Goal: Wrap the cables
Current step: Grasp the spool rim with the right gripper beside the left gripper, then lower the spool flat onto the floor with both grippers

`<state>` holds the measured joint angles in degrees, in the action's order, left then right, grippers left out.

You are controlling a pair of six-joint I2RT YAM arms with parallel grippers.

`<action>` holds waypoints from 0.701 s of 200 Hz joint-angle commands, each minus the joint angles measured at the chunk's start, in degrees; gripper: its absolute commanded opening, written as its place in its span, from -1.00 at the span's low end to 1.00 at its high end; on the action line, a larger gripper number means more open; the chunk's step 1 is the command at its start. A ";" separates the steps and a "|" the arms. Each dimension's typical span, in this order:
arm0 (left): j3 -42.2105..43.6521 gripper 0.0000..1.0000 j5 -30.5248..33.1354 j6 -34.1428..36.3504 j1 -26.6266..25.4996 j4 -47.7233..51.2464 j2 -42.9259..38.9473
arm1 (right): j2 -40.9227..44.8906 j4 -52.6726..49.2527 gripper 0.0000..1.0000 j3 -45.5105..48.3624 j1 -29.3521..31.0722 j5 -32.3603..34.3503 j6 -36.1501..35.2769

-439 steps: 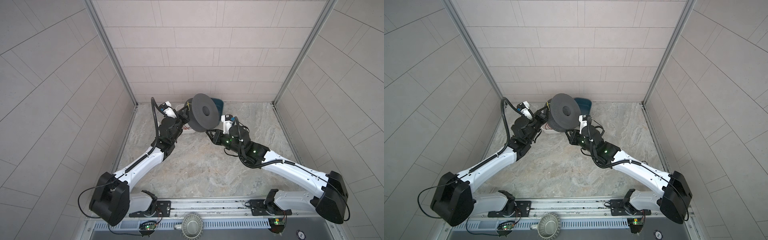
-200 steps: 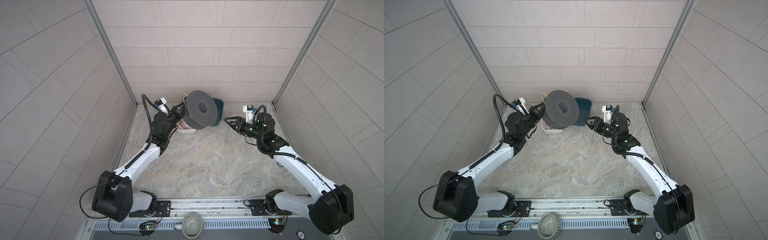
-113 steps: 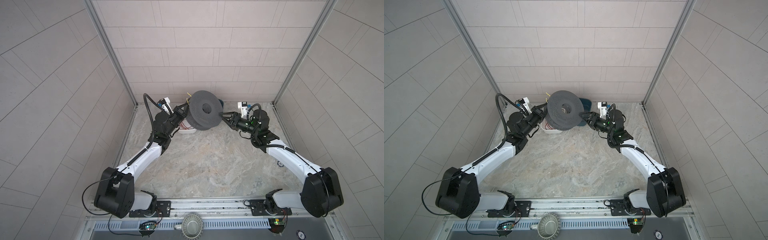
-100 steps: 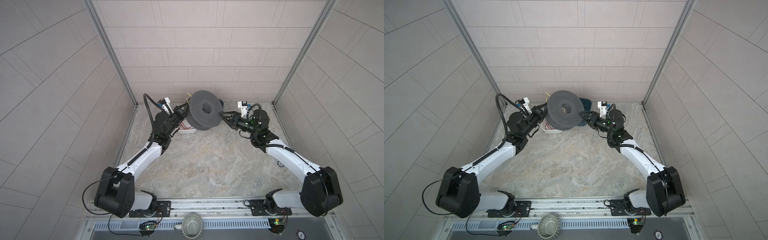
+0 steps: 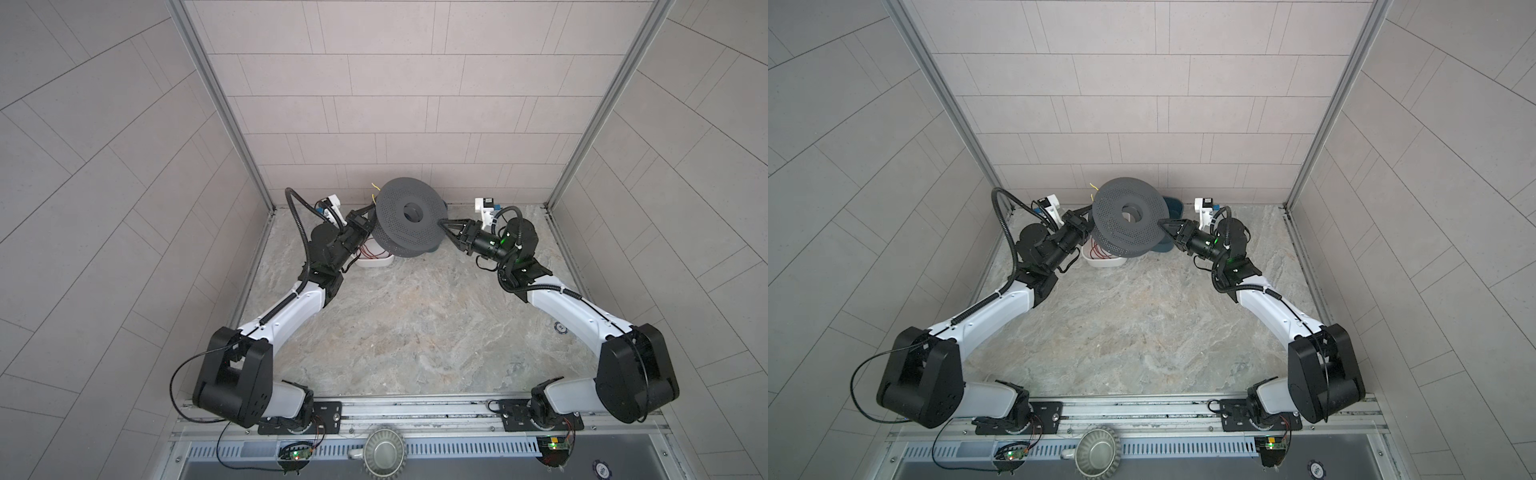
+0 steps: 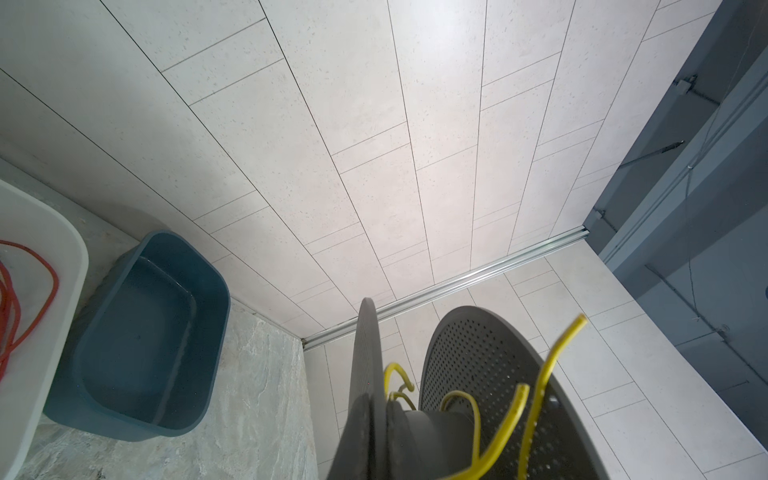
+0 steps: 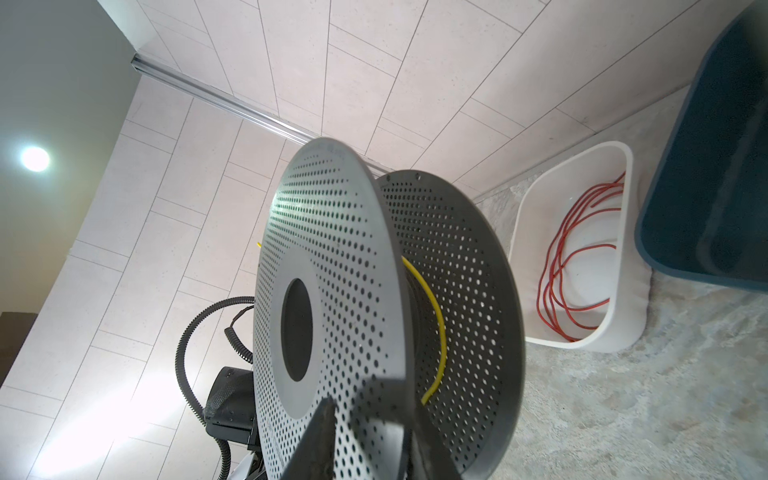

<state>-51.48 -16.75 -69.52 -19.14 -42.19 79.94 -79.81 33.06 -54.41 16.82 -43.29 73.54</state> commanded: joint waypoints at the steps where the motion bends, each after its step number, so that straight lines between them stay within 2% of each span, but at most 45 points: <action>1: -2.76 -1.00 -1.23 -1.06 -0.38 -6.03 -0.40 | -0.87 6.01 -0.57 -0.37 0.22 -0.57 3.54; 56: -3.47 -1.00 -2.59 -0.22 -0.58 -4.06 0.07 | -0.81 6.23 -1.00 -0.36 0.32 -0.48 3.90; 94: -3.96 -0.98 -3.18 1.10 -0.68 -1.95 -0.43 | -0.31 5.53 -1.00 0.01 0.32 0.08 3.79; 140: -3.71 -0.10 -2.21 4.92 -0.47 6.84 -2.23 | 1.79 4.47 -1.00 1.10 -0.66 2.31 3.70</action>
<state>-52.47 -17.82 -67.59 -19.22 -36.01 80.66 -79.96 38.96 -54.37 16.93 -43.29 78.96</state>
